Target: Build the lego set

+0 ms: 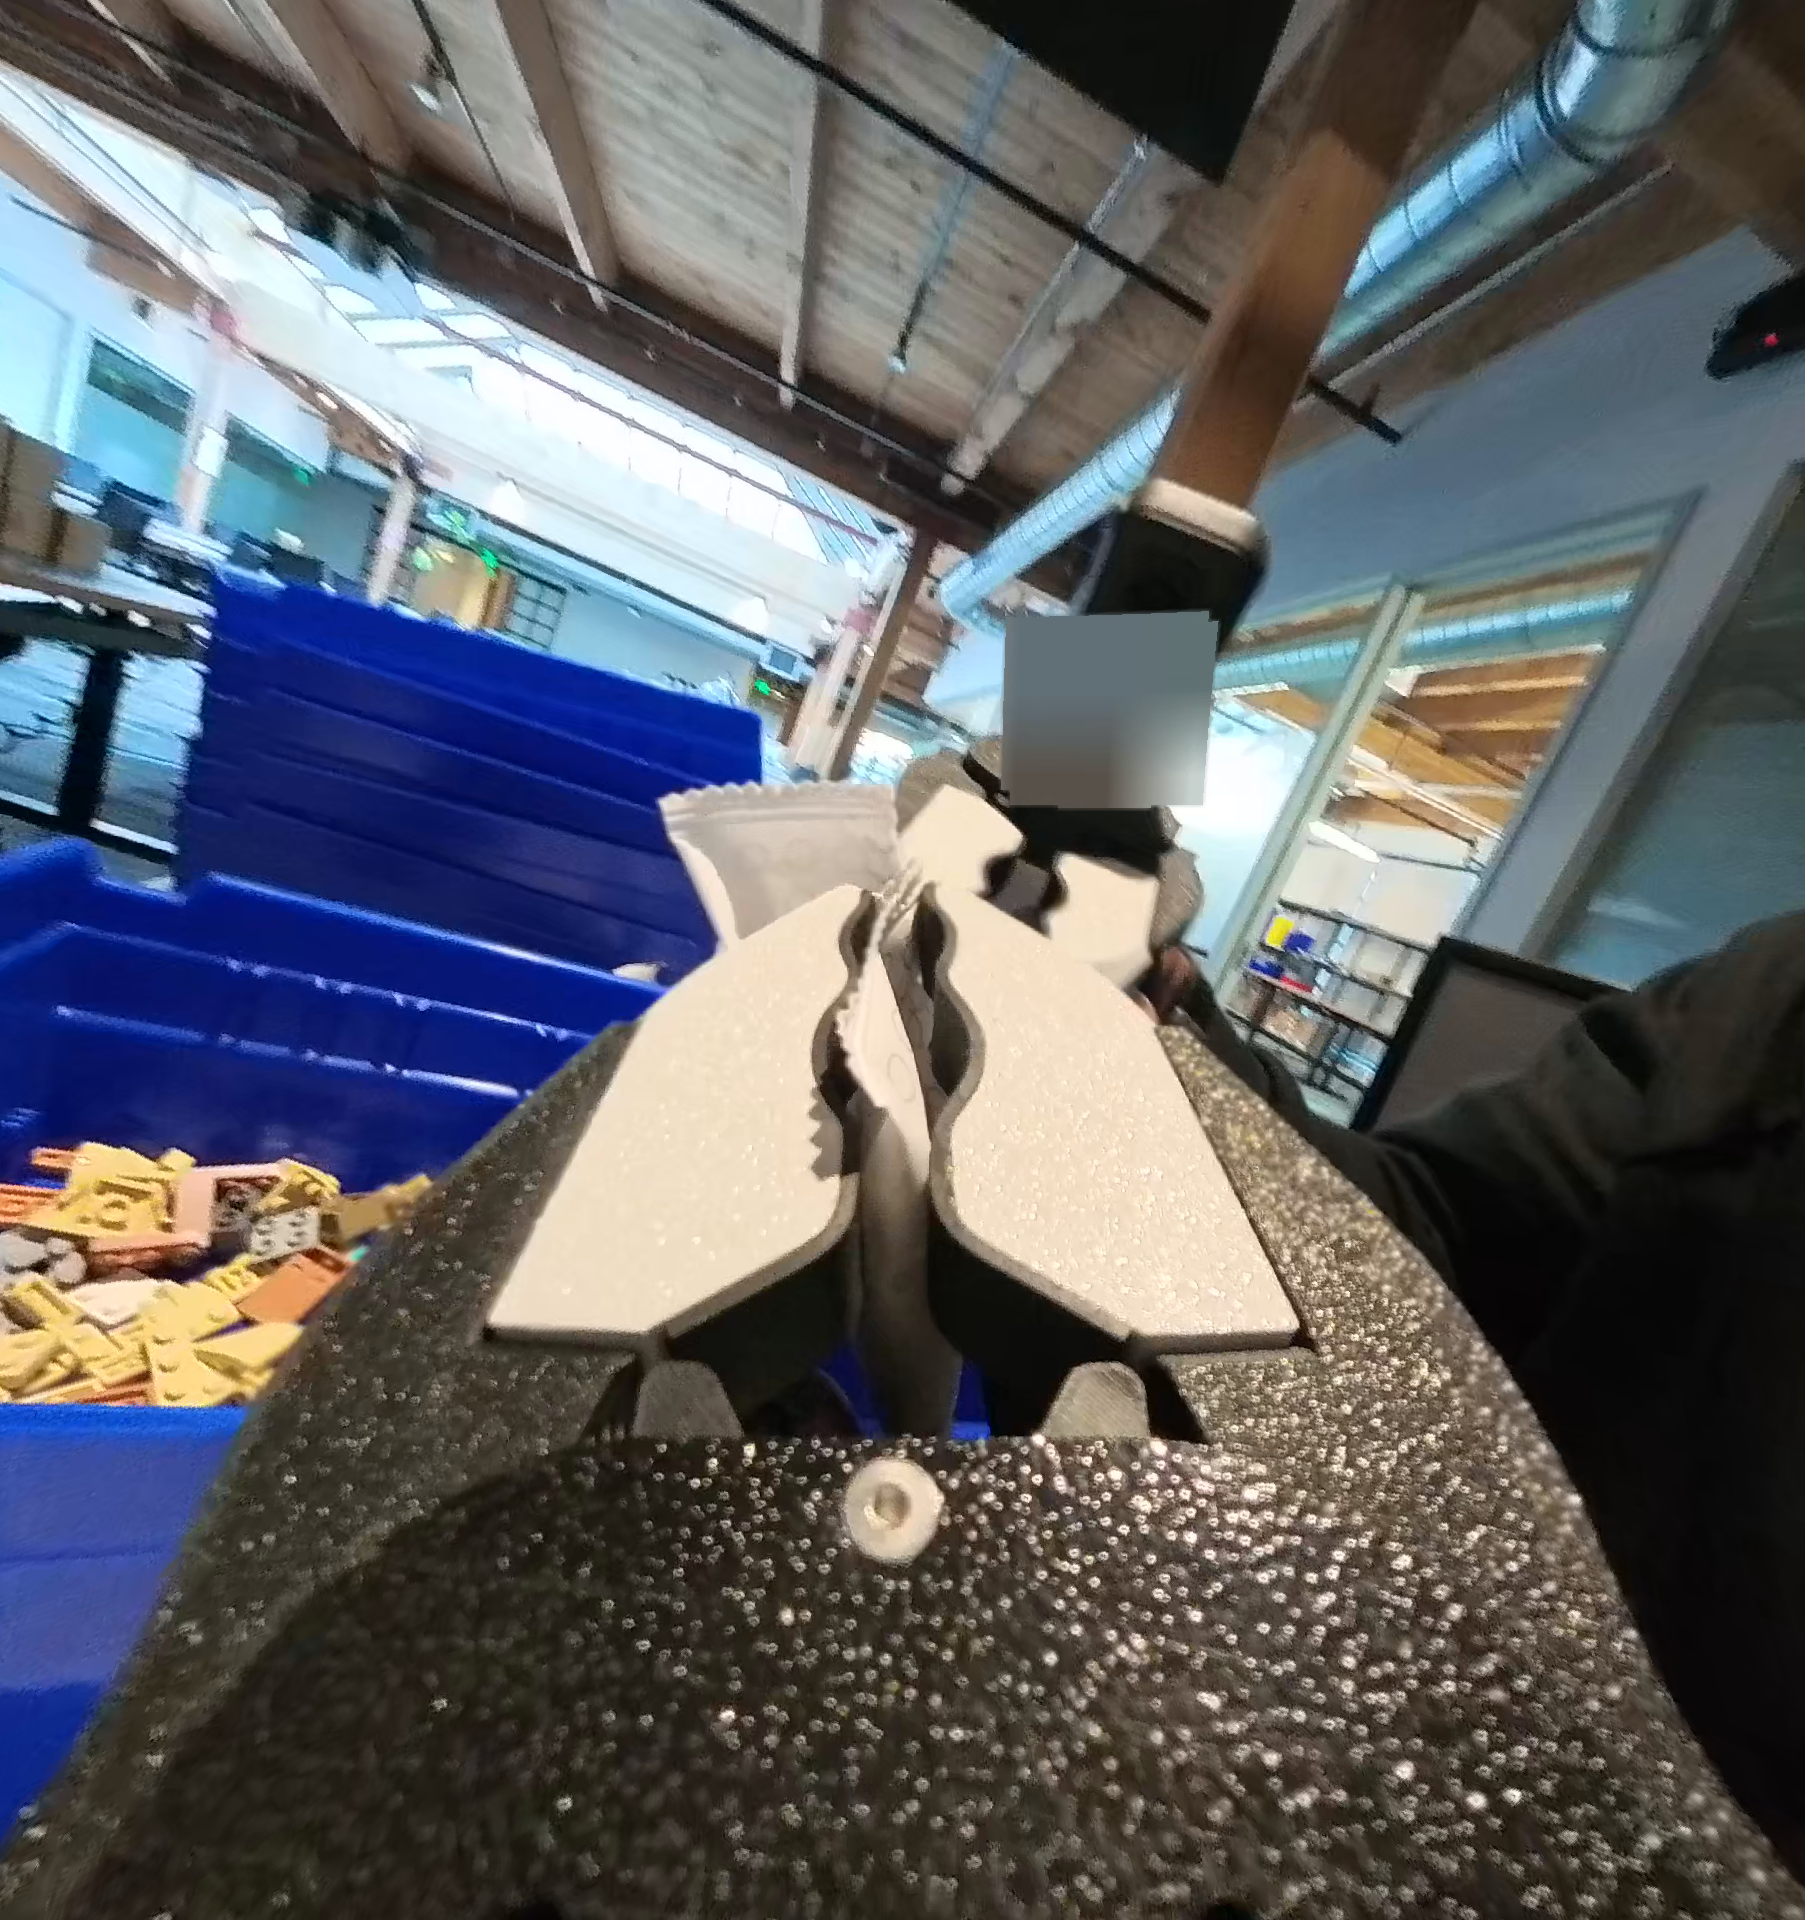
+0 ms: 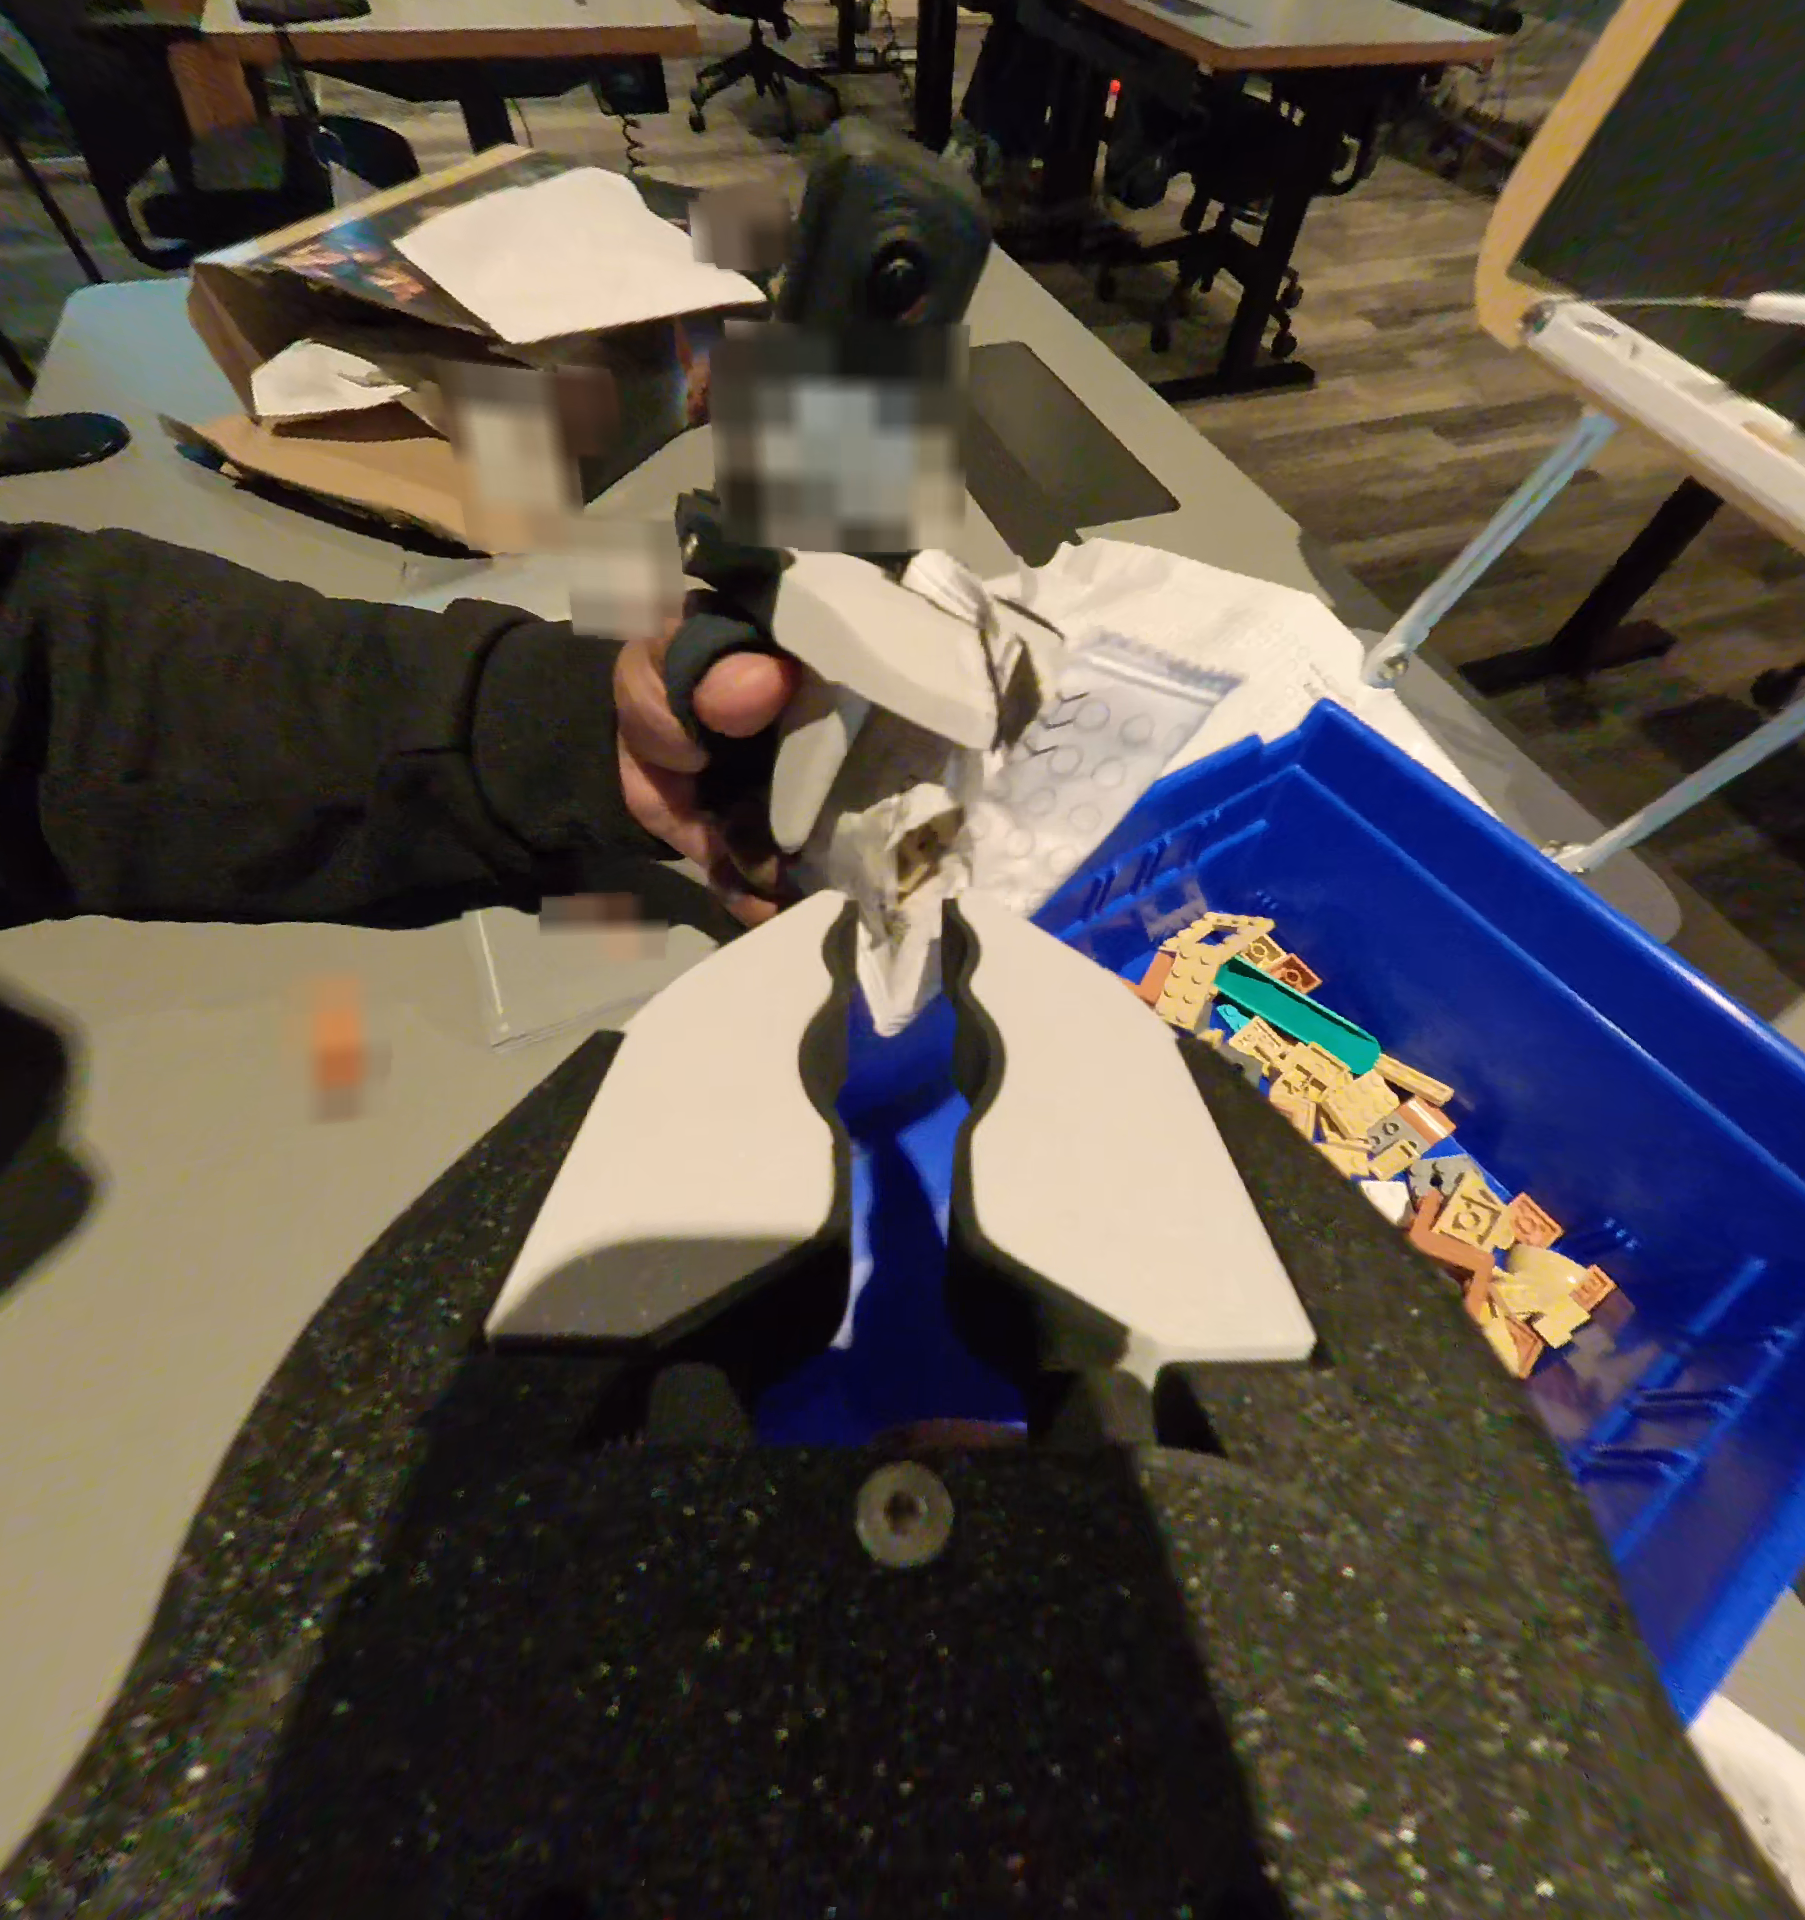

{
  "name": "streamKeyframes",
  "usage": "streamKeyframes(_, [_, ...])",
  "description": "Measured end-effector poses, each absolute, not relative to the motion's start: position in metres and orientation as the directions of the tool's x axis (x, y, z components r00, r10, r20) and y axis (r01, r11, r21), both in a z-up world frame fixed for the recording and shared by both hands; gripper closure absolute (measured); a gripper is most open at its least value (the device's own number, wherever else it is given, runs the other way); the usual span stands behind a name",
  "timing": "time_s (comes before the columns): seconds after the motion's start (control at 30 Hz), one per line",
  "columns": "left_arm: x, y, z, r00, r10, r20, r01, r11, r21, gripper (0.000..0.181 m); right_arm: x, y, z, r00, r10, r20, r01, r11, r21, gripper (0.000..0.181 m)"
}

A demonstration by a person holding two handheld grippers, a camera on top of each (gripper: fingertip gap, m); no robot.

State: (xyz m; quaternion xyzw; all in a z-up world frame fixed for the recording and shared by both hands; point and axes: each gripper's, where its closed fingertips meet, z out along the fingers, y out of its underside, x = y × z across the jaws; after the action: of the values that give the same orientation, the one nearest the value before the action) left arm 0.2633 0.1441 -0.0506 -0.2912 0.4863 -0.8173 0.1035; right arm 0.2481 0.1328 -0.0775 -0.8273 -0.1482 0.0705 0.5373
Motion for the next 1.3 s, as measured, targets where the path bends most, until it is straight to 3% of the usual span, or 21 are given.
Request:
streamKeyframes(0.23, [0.264, 0.135, -0.05, -0.8, -0.493, 0.343, -0.096, -0.459, -0.883, 0.174, 0.239, 0.141, -0.082, 0.944, 0.326, 0.044, 0.175, -0.385, -0.906, 0.168])
streamKeyframes(0.37, [0.264, 0.135, -0.049, -0.798, -0.487, 0.354, -0.108, -0.463, -0.88, 0.174, 0.239, 0.145, -0.083, 0.95, 0.312, 0.022, 0.145, -0.377, -0.915, 0.177])
streamKeyframes(0.63, [0.271, 0.139, -0.048, -0.759, -0.52, 0.393, -0.134, -0.466, -0.875, 0.17, 0.245, 0.145, -0.08, 0.927, 0.323, -0.19, -0.069, -0.352, -0.933, 0.181])
streamKeyframes(0.8, [0.277, 0.157, -0.044, -0.712, -0.542, 0.445, -0.132, -0.52, -0.844, 0.158, 0.259, 0.134, -0.085, 0.934, 0.253, -0.252, -0.154, -0.352, -0.923, 0.181])
streamKeyframes(1.03, [0.283, 0.154, -0.073, -0.666, -0.58, 0.469, -0.268, -0.402, -0.876, 0.15, 0.286, 0.109, -0.087, 0.948, 0.085, -0.307, -0.274, -0.275, -0.922, 0.181])
streamKeyframes(1.23, [0.281, 0.132, -0.08, -0.685, -0.569, 0.455, -0.317, -0.33, -0.889, 0.148, 0.272, 0.104, -0.081, 0.957, 0.131, -0.259, -0.219, -0.26, -0.94, 0.181])
streamKeyframes(1.3, [0.28, 0.13, -0.08, -0.693, -0.561, 0.453, -0.32, -0.325, -0.89, 0.158, 0.266, 0.104, -0.082, 0.962, 0.149, -0.23, -0.185, -0.267, -0.946, 0.181])
